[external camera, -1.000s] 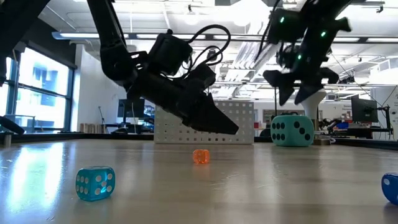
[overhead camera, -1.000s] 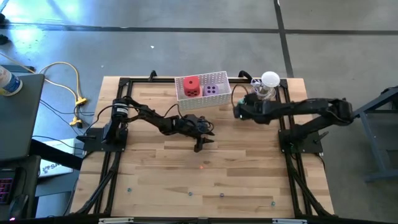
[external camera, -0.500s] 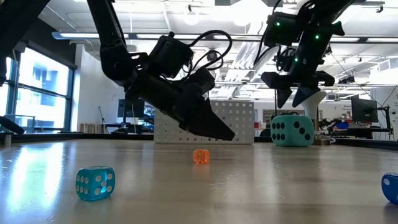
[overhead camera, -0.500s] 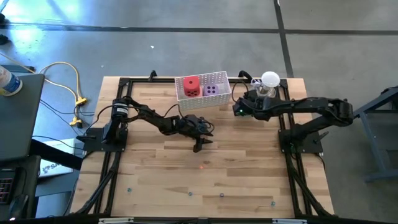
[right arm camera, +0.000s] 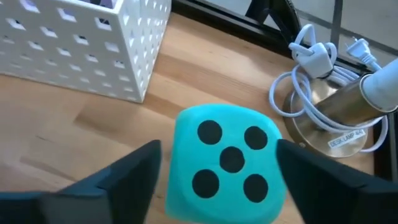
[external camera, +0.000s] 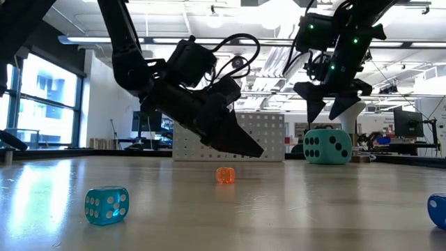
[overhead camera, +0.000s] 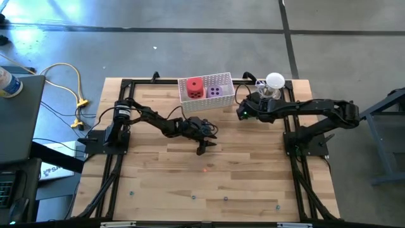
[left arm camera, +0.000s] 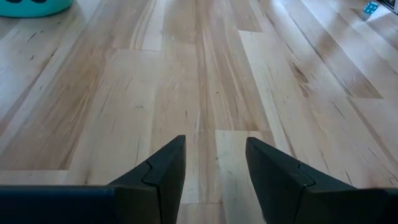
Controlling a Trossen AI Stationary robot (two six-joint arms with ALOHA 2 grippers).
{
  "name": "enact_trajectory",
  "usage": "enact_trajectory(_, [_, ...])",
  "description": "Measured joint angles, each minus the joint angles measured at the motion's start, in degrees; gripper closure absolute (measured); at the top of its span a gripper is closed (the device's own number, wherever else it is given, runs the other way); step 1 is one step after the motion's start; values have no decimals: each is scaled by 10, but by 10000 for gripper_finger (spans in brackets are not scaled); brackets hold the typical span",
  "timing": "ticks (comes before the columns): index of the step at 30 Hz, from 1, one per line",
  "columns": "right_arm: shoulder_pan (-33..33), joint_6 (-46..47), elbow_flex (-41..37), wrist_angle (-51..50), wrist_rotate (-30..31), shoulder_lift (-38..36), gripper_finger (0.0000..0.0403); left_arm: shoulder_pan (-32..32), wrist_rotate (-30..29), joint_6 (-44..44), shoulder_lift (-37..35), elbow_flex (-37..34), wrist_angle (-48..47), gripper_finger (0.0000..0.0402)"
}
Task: Pick & Place Dice
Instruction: Put the large blue dice into the white bin
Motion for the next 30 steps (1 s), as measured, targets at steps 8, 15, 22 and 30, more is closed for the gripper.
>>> enact_trajectory(8, [-22, -6, 0, -3, -28, 0, 28, 0, 0, 0, 0, 0, -3, 239])
enact_trajectory(15, [-21, -9, 0, 0, -11, 0, 61, 0, 0, 1, 0, 0, -9, 238])
enact_trajectory(22, [-21, -22, 0, 0, -17, 0, 64, 0, -1, 6, 0, 0, -9, 238])
enact_trajectory(30, [-21, -26, 0, 5, -51, 0, 51, 0, -1, 6, 0, 0, -9, 238])
